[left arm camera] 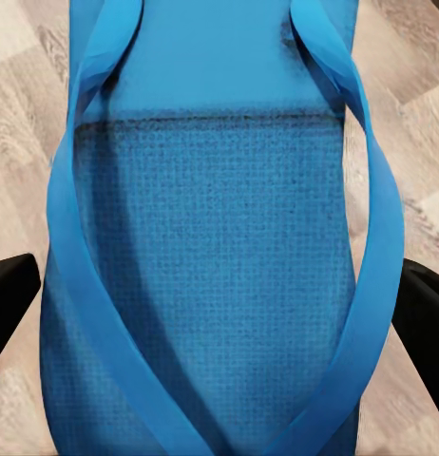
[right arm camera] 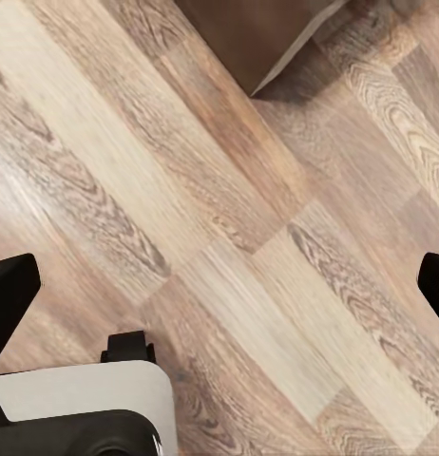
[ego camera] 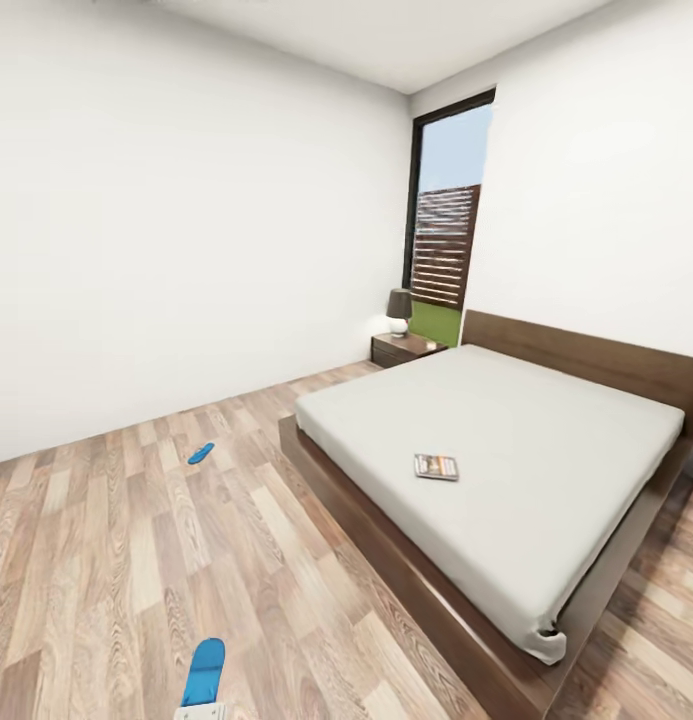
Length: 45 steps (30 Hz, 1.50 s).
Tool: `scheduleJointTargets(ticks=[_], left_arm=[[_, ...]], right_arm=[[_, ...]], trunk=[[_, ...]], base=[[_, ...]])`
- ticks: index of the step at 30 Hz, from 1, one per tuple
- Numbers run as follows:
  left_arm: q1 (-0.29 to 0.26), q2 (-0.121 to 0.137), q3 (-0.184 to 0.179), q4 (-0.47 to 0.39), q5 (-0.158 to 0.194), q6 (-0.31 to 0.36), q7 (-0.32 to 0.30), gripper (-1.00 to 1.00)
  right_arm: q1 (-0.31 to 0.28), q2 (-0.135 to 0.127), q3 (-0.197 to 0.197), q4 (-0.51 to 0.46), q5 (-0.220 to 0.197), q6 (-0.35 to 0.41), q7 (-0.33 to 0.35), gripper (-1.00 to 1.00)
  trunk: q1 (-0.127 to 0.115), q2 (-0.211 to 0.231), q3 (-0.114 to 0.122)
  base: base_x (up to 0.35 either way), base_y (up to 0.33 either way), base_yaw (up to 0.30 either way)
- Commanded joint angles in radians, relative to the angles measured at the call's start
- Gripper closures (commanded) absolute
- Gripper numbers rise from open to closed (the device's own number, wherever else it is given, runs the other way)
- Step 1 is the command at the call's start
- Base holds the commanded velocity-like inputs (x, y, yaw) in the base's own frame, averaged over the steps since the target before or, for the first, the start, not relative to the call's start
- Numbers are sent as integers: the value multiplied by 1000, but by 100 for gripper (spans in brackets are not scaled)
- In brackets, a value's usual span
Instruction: In the bedroom, move the book from the bed onto either nightstand, and place the two sandals side by side next to the bed.
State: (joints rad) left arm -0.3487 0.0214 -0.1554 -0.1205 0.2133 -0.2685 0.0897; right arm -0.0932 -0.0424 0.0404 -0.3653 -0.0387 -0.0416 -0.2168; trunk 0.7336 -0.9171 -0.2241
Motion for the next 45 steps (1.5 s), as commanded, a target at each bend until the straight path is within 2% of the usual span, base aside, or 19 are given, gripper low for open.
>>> scheduleJointTargets(ticks=[1,45], left_arm=[[-1,0,-9,1,8,-3,4,100],[-1,0,-9,0,8,-3,4,100]], right_arm=[[0,-1,4,0,-4,-3,-4,-100],[0,0,6,1,-4,-3,-3,-100]], trunk=[[0,-1,-1],[0,-1,-1]], base=[[0,0,284],[0,0,281]])
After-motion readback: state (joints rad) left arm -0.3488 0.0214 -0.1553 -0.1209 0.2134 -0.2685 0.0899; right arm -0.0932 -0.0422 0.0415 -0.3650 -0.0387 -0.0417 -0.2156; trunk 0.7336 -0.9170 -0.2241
